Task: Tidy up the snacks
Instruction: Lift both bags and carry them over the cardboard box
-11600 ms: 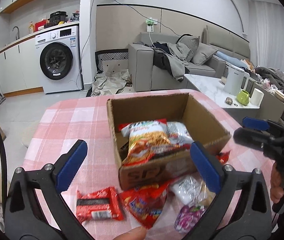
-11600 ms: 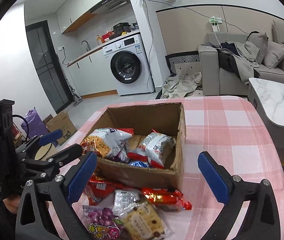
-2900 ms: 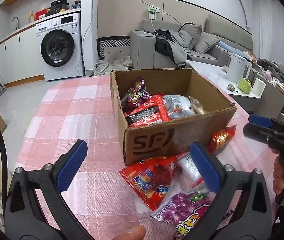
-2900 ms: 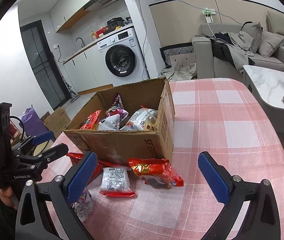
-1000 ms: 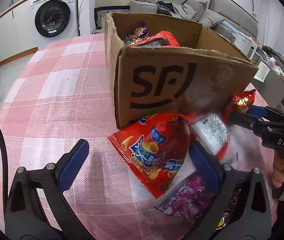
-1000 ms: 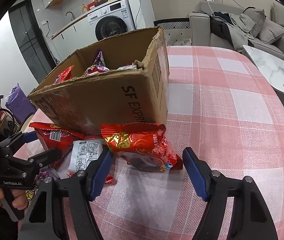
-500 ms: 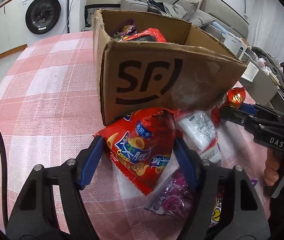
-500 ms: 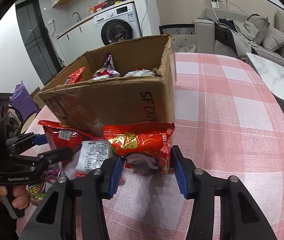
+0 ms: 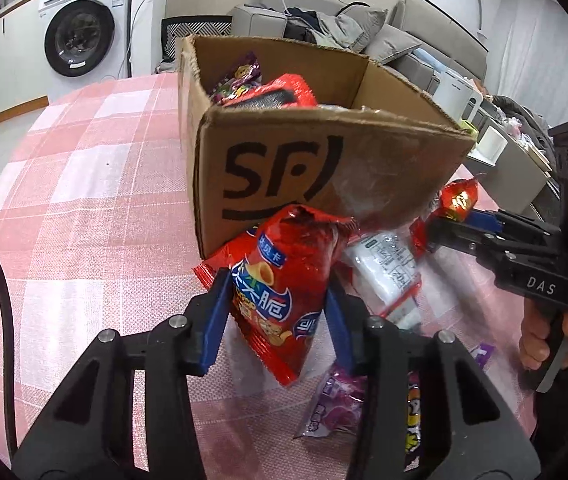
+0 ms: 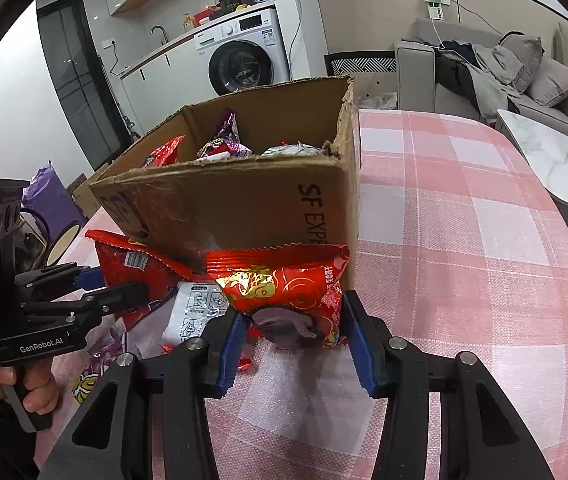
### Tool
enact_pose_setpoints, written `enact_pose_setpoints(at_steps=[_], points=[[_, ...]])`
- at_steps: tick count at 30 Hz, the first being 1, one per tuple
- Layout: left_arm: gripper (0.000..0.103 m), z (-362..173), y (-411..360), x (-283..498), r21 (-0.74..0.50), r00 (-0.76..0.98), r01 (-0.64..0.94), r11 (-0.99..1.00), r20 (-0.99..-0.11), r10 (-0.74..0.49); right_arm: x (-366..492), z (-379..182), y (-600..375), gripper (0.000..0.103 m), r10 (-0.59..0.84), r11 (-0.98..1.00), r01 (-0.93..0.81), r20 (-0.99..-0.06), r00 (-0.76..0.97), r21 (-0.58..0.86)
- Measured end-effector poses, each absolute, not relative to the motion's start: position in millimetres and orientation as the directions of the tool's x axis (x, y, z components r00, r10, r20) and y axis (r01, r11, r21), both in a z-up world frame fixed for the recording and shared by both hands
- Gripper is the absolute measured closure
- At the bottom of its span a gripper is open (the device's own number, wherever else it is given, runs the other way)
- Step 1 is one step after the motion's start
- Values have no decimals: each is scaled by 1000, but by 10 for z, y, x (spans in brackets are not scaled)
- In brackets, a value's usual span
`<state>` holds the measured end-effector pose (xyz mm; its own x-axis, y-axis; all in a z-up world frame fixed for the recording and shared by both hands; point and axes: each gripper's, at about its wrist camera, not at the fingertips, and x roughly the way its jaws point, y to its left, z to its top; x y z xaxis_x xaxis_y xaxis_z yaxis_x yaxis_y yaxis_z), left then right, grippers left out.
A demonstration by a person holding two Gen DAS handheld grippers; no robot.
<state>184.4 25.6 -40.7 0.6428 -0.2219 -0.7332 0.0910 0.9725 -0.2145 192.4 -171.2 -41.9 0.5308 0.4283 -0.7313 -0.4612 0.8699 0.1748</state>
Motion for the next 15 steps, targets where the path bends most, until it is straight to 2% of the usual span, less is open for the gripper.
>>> enact_pose_setpoints(at_steps=[15], points=[[63, -113, 265, 1619, -207, 688, 125, 970, -686, -235, 1856, -259, -1770, 56, 460, 858, -477, -698, 549, 190]])
